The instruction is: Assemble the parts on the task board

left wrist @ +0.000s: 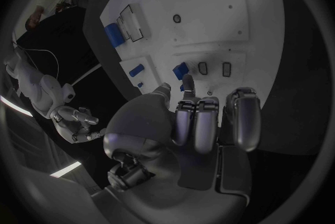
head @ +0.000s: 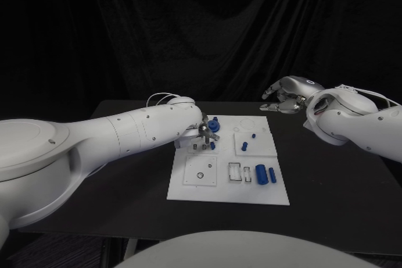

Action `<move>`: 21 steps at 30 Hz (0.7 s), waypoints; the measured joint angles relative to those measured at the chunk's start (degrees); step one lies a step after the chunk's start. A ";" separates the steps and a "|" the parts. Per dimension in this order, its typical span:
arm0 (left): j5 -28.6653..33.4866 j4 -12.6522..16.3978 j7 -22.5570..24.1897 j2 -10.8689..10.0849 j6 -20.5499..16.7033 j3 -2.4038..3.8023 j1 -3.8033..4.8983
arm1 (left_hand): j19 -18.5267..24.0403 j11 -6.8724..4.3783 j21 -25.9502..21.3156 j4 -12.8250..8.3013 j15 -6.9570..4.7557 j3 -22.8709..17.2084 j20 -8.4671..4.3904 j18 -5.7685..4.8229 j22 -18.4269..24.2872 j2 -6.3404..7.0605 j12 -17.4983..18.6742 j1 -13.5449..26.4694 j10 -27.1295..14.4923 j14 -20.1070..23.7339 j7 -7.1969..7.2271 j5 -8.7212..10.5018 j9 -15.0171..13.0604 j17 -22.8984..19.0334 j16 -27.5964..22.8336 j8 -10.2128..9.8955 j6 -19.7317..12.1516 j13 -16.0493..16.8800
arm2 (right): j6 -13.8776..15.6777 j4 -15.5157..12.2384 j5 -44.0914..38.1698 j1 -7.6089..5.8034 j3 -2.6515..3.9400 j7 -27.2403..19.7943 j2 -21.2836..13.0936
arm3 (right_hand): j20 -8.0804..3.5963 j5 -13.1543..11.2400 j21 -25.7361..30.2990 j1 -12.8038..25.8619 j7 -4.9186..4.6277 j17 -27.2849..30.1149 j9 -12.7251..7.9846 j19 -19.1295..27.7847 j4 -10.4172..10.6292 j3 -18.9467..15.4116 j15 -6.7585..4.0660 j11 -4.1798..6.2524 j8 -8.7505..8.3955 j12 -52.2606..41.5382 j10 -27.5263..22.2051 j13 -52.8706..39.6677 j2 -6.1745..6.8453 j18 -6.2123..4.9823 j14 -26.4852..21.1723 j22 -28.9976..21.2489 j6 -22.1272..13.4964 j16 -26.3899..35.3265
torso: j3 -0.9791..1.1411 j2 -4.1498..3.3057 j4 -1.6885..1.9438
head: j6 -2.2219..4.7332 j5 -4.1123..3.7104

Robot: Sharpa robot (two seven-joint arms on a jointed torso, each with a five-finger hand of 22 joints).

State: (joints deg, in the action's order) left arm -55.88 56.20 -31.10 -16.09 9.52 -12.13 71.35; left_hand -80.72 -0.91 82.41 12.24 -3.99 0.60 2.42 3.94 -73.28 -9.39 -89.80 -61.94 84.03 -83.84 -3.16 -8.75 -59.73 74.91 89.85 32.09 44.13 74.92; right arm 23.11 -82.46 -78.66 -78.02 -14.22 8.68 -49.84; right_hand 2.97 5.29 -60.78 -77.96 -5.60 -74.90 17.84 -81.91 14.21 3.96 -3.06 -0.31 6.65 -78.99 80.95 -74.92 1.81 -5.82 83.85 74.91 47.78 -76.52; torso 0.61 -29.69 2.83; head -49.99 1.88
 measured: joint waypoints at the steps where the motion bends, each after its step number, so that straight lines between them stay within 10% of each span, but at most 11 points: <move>1: 0.00 -0.05 0.02 0.03 0.01 0.00 -0.02 | 0.05 0.00 0.00 0.00 0.00 0.00 0.05 0.00 0.08 0.00 0.00 0.00 0.00 0.00 -0.08 0.00 0.00 0.00 0.00 -0.78 -0.08 0.00 | -0.03 0.03 0.00 0.00 0.00 0.00 0.03 | 0.00 0.00 0.00 0.00 0.00 0.00 0.00 0.00 0.00 0.00 0.00 0.00 0.00 0.19 0.00 0.00 0.00 0.00 0.00 0.00 0.00 0.00 | 0.01 0.02 0.01 | 0.00 -0.03; 21: -0.02 -1.20 0.18 0.84 0.58 0.00 -0.78 | 0.25 0.20 -0.23 -0.47 0.21 -0.81 0.25 0.00 0.08 0.00 0.00 0.00 -0.21 -0.21 -0.65 -0.28 0.01 -0.01 0.00 -4.14 0.20 0.00 | -1.11 0.42 0.01 0.00 0.00 0.12 0.26 | 0.00 0.00 0.55 0.00 0.00 0.00 -0.13 0.00 0.00 0.00 0.00 -0.12 0.00 0.93 -0.53 0.00 0.00 0.00 0.00 0.04 0.00 0.67 | -0.02 0.09 -0.07 | 0.00 -0.02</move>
State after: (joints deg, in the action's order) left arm -55.89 55.00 -30.93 -15.25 10.10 -12.14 70.57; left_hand -80.47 -0.71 82.18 11.77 -3.78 -0.20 2.68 3.94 -73.20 -9.39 -89.80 -61.95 83.82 -84.05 -3.81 -9.03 -59.73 74.91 89.85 27.95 44.33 74.92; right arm 22.00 -82.04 -78.65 -78.02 -14.22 8.79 -49.58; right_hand 2.98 5.29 -60.23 -77.96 -5.60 -74.90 17.71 -81.91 14.21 3.96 -3.06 -0.43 6.65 -78.06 80.42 -74.92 1.81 -5.82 83.85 74.95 47.78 -75.84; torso 0.59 -29.60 2.77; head -49.99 1.86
